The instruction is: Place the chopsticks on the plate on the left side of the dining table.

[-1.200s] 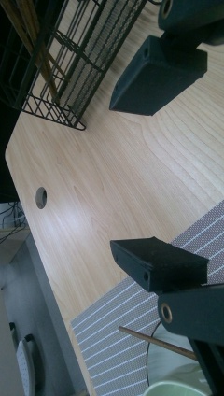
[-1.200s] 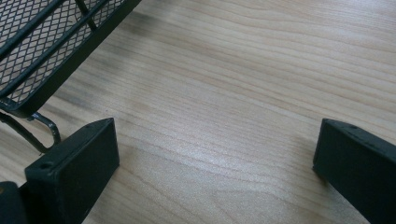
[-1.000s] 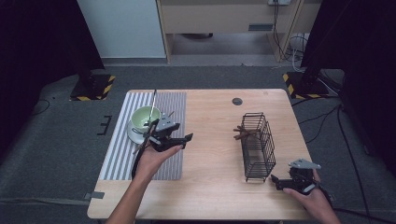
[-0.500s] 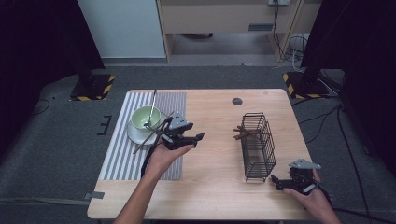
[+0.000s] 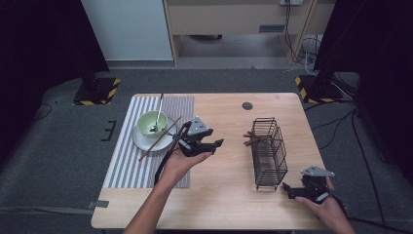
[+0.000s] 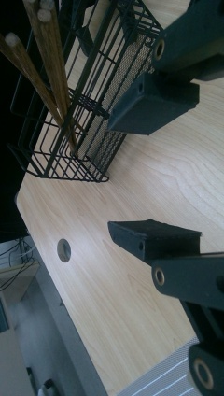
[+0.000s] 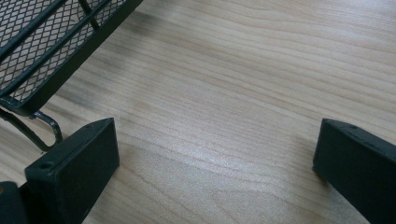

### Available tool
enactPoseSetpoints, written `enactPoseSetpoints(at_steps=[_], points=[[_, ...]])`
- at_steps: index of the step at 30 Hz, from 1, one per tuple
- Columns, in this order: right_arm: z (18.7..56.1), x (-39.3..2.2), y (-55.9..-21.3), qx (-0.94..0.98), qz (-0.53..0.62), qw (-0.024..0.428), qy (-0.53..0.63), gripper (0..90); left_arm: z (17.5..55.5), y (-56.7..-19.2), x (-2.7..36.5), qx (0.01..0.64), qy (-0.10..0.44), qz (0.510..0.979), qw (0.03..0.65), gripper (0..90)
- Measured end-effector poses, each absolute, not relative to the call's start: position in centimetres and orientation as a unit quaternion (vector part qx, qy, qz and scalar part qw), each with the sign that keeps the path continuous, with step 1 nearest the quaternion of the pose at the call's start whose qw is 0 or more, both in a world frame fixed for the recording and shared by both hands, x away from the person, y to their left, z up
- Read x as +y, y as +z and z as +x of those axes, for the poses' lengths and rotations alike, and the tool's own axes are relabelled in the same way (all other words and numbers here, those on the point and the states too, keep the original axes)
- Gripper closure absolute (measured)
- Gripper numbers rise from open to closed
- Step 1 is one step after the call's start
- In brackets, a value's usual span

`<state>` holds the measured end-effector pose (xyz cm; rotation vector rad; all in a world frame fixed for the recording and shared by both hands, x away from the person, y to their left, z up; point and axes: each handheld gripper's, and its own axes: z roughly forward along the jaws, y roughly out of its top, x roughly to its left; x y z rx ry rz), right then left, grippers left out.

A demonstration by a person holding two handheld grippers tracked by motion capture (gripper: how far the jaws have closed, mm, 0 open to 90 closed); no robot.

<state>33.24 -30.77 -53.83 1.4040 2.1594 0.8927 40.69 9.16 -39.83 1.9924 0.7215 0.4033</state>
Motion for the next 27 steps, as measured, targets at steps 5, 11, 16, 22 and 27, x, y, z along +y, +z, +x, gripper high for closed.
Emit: enactPoseSetpoints(at_steps=[5, 11, 16, 22, 27], points=[[33.2, -30.8, -53.8, 0.775, 0.504, 0.206, 0.320, 0.4, 40.7, -39.4, 8.7, 0.288, 0.165, 0.816, 0.473, 46.9], [33.2, -30.7, -53.8, 0.775, 0.505, 0.207, 0.320, 0.4, 40.7, -39.1, 8.5, 0.290, 0.165, 0.814, 0.475, 45.9], [33.2, -30.7, -53.8, 0.775, 0.504, 0.207, 0.320, 0.4, 40.7, -38.8, 8.0, 0.288, 0.159, 0.812, 0.483, 45.0], [33.2, -30.7, -53.8, 0.775, 0.505, 0.207, 0.320, 0.4, 40.6, -38.1, 7.0, 0.282, 0.163, 0.810, 0.487, 41.5], [33.2, -30.7, -53.8, 0.775, 0.504, 0.205, 0.320, 0.4, 40.8, -37.7, 6.2, 0.279, 0.162, 0.805, 0.497, 38.0]])
